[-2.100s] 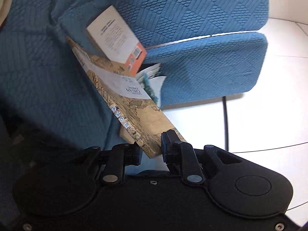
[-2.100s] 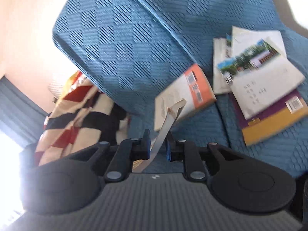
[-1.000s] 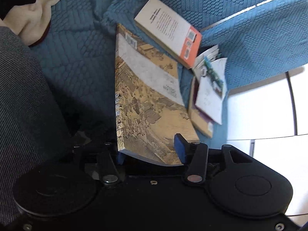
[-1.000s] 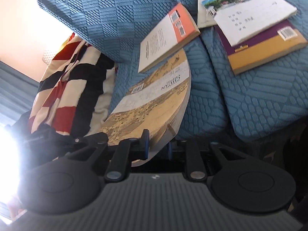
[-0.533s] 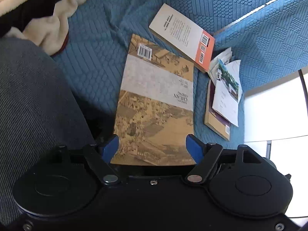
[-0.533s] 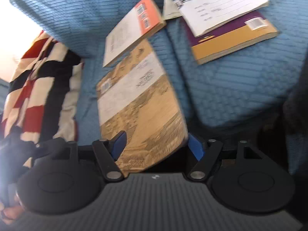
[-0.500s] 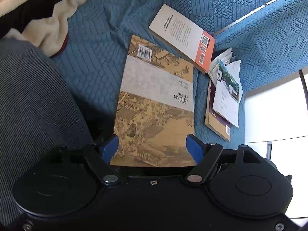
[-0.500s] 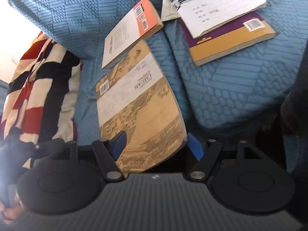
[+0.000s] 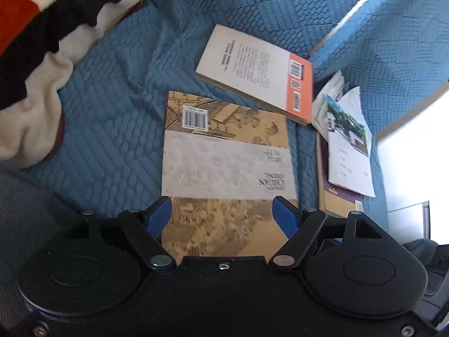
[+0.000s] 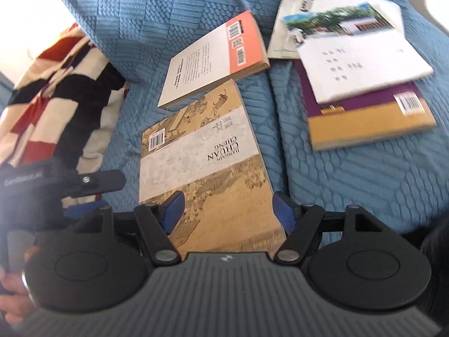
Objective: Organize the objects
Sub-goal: 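Lower the tan paperback flat onto the seat and open both grippers, then pull both grippers back up away from the seat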
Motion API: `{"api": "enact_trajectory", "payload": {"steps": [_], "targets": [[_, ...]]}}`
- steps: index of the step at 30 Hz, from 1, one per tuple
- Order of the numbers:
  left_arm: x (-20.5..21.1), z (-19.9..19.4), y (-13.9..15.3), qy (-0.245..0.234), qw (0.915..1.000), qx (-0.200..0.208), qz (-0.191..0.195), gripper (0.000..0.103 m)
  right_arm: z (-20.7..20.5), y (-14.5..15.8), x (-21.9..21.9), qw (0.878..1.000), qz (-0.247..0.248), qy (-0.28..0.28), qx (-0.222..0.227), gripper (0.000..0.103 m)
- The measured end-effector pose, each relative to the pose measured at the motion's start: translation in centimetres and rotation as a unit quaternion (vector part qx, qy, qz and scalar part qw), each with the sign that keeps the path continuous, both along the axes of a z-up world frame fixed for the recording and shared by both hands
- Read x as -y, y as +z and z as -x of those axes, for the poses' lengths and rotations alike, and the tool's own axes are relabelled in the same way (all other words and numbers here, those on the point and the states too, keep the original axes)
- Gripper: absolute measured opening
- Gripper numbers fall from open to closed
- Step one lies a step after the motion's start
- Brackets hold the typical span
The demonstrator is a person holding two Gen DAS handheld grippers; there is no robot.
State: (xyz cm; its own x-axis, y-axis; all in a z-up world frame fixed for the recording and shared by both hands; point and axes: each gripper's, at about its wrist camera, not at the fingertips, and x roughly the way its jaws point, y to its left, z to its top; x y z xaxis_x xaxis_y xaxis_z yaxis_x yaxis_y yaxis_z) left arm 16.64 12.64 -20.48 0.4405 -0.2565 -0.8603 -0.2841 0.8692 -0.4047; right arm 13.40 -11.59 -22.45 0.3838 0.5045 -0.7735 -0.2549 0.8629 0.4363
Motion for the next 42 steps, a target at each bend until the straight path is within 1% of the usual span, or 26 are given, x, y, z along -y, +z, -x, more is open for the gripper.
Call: {"api": "enact_trajectory", "payload": {"steps": [3, 6, 9, 15, 18, 20, 23, 27, 30, 32, 35, 37, 40, 42], "targets": [[-1.0, -0.9, -1.3, 0.009, 0.9997, -0.004, -0.021, 0.077, -0.9, 0.0, -1.1, 0.999, 0.022, 0.019, 0.021, 0.071], [-2.0, -1.5, -2.7, 0.019, 0.9997, -0.005, -0.017, 0.077, -1.9, -0.4, -2.0, 0.998, 0.036, 0.029, 0.031, 0.071], [-2.5, -2.0, -3.7, 0.017, 0.9997, 0.0, -0.018, 0.077, -2.7, -0.9, -3.0, 0.997, 0.055, 0.038, 0.042, 0.071], [-2.4, -2.9, -4.3, 0.005, 0.9993, 0.023, -0.03, 0.076, -3.9, -2.5, -4.1, 0.996, 0.07, 0.05, 0.037, 0.07], [-2.0, -3.3, -4.5, -0.005, 0.9988, 0.024, -0.042, 0.073, -4.0, -3.1, -4.5, 0.995, 0.073, 0.057, 0.033, 0.069], [-2.1, -3.5, -4.7, -0.008, 0.9991, 0.024, -0.035, 0.073, -3.8, -3.3, -4.7, 0.994, 0.082, 0.057, 0.038, 0.067], [-2.6, -3.6, -5.1, -0.008, 0.9997, 0.024, 0.007, 0.072, -3.7, -3.3, -5.1, 0.993, 0.092, 0.061, 0.041, 0.067], [-3.3, -3.7, -5.3, -0.003, 0.9988, 0.026, 0.04, 0.071, -3.7, -3.3, -4.8, 0.994, 0.084, 0.054, 0.039, 0.067], [-3.6, -3.7, -5.3, 0.006, 0.9986, 0.031, 0.042, 0.07, -3.5, -3.3, -4.6, 0.995, 0.08, 0.054, 0.038, 0.067], [-3.8, -3.7, -5.2, 0.012, 0.9986, 0.034, 0.037, 0.07, -3.4, -3.3, -4.3, 0.995, 0.076, 0.053, 0.037, 0.067], [-3.4, -3.7, -5.2, 0.003, 0.9991, 0.038, 0.02, 0.07, -3.4, -3.3, -4.0, 0.996, 0.068, 0.049, 0.034, 0.067], [-3.2, -4.0, -5.4, -0.006, 0.9989, 0.034, 0.031, 0.071, -3.3, -3.3, -4.0, 0.996, 0.067, 0.049, 0.035, 0.067], [-2.8, -4.1, -5.4, -0.014, 0.999, 0.037, 0.022, 0.072, -3.1, -3.3, -4.1, 0.995, 0.071, 0.053, 0.039, 0.067], [-2.9, -4.2, -5.5, -0.013, 0.9988, 0.038, 0.026, 0.072, -3.1, -3.3, -4.0, 0.996, 0.069, 0.053, 0.037, 0.067]]}}
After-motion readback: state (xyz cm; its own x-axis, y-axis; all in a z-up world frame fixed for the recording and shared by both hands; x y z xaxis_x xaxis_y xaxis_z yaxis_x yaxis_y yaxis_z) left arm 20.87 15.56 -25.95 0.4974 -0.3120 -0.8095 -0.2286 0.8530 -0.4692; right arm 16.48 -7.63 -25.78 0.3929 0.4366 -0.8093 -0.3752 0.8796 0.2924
